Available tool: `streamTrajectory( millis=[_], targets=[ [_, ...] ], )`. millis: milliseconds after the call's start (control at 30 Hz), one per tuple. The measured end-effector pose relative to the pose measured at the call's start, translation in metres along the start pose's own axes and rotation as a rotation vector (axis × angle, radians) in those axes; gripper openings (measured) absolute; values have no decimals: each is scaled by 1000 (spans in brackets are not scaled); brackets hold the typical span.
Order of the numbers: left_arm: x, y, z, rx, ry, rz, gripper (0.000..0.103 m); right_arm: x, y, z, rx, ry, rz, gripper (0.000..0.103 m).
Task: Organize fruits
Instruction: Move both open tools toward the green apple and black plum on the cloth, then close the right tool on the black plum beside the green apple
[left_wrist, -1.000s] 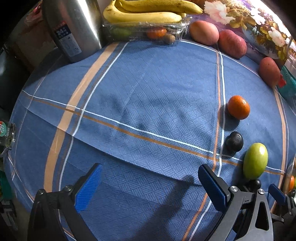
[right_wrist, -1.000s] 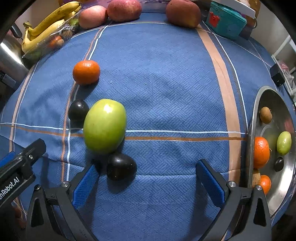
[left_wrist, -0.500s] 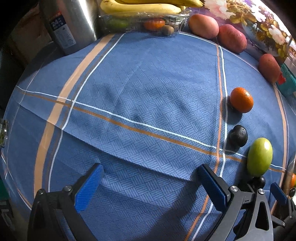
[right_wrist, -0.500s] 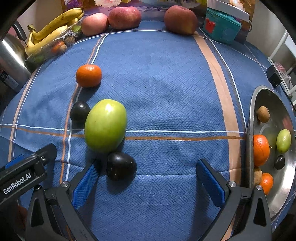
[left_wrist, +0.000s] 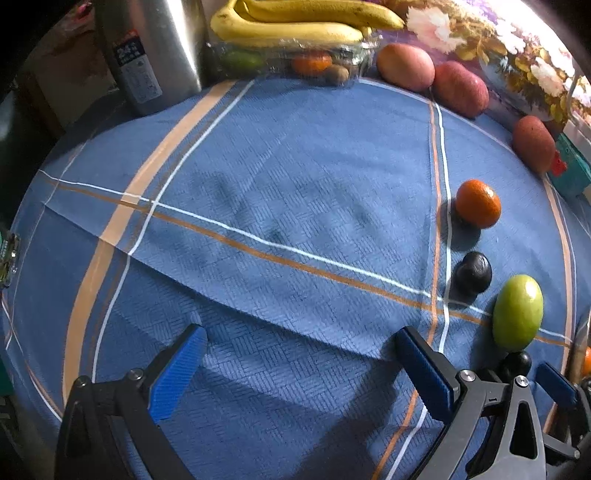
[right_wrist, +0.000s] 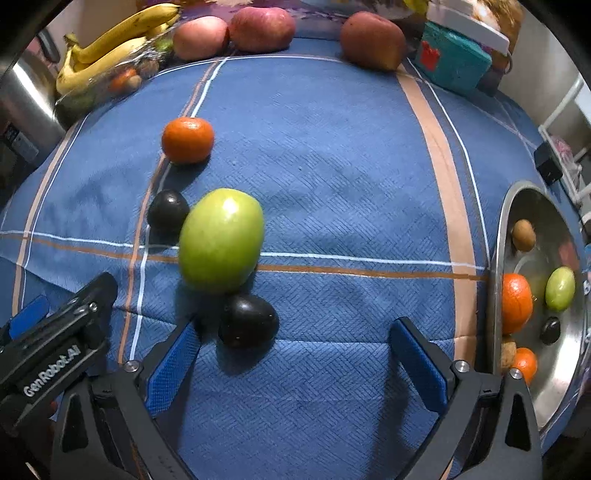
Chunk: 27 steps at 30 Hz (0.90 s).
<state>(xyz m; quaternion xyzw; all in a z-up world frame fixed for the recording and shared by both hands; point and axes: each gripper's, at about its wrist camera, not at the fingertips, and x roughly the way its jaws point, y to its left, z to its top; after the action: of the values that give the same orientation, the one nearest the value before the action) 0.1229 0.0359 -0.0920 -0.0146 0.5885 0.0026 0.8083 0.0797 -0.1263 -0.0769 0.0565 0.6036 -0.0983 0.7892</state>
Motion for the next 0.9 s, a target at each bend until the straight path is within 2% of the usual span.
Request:
streamTrajectory(
  millis=[133,200,267,333,400,567,767,900],
  targets=[
    [-4,-1,4,5,26,-11,98,-9,13,-3,-35,-9,35,72],
    [-9,-1,5,11,30,-21,90,-12,19,-5,-45,-11,43,64],
    [-13,0,7,4,31,-53,82,-14,23,-7,-55,-12,47,56],
    [-18,1,7,-11,39,-104,78,-17,26,-8,-54,-13,56,40],
    [-21,0,7,-17,44,-137,73,-19,27,-8,-44,-12,71,32],
    [-34,-4,13,-17,30,-176,71,-26,19,-2,-11,-18,106,30],
    [-54,-13,20,-26,-14,-255,71,-50,-4,9,-1,-66,137,29],
    [-60,-37,21,35,-30,-272,71,-73,-20,7,34,-110,146,29]
  ],
)
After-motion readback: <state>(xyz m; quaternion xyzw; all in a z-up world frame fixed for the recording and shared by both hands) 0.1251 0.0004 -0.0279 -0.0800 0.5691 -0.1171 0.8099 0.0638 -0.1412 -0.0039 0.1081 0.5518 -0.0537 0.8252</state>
